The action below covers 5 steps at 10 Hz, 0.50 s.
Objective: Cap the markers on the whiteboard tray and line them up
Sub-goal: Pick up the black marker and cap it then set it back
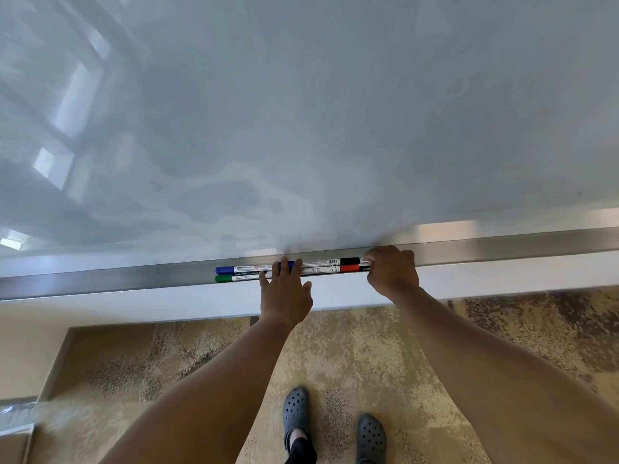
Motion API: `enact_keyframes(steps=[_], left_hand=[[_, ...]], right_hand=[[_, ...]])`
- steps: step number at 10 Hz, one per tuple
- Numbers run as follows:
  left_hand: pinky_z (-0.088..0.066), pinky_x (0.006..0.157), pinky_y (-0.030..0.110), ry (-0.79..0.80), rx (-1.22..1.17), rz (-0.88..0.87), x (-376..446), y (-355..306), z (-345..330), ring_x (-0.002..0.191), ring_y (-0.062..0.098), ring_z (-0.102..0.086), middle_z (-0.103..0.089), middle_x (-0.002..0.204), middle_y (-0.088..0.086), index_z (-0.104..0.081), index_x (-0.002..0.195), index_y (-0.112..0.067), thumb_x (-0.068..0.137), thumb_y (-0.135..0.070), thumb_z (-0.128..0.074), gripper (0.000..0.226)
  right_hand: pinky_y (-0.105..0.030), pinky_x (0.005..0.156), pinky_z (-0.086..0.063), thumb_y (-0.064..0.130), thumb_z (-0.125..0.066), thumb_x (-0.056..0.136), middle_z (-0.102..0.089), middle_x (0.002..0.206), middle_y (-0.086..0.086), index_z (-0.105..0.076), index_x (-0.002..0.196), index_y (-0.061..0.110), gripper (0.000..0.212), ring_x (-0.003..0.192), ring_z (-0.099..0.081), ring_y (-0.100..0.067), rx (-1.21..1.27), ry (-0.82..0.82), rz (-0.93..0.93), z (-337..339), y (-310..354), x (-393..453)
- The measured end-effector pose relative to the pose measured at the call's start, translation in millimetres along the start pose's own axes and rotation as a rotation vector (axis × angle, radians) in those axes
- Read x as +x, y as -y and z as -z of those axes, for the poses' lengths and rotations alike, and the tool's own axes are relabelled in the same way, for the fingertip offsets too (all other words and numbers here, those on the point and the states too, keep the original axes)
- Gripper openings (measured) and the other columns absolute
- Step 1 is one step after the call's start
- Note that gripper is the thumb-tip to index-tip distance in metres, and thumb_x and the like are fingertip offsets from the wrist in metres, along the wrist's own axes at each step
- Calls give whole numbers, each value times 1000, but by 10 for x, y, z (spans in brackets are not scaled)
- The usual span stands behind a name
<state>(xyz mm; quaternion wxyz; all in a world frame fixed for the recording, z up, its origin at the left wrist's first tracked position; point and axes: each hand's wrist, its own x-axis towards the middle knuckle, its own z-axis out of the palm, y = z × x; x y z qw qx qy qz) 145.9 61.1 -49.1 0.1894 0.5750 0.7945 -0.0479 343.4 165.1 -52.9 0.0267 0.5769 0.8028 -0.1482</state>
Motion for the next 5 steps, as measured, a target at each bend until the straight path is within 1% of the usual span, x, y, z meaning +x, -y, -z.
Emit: enact_keyframes(steps=[1, 2, 3, 4, 5], left_hand=[[-8, 121, 51, 3, -15, 3, -9, 1, 20, 152, 25, -6, -7, 165, 8, -15, 155, -23, 102, -41, -34, 59], [-7, 121, 50, 7, -19, 8, -21, -2, 44, 152, 25, -4, -5, 165, 8, -12, 156, -23, 103, -41, -33, 60], [-7, 121, 49, 9, -24, 5, -67, -24, 87, 152, 25, -4, -4, 165, 8, -11, 157, -22, 103, -40, -31, 60], [-8, 121, 49, -8, -38, -10, -109, -54, 130, 152, 24, -3, -2, 165, 7, -9, 157, -20, 104, -39, -28, 59], [-10, 122, 48, -45, -19, -28, -166, -104, 175, 152, 24, -3, -2, 165, 8, -8, 157, -16, 105, -38, -23, 58]], right_hand=[[-40, 90, -35, 7, -51, 80, -66, 113, 3, -64, 112, 22, 38, 110, -55, -22, 24, -14, -2, 25, 14, -27], [-38, 88, -36, 7, -52, 81, -67, 108, 3, -64, 106, 20, 31, 106, -56, -22, 48, -49, 12, 58, 22, -66], [-37, 89, -36, 12, -52, 86, -66, 112, 2, -64, 106, 17, 24, 110, -56, -23, 94, -94, 39, 73, 78, -123], [-39, 99, -37, 22, -50, 93, -60, 130, -2, -61, 118, 15, 29, 126, -50, -22, 108, -100, 84, 89, 149, -175], [-42, 108, -33, 26, -45, 97, -51, 143, -2, -56, 127, 12, 36, 138, -38, -21, 115, -111, 132, 107, 273, -256]])
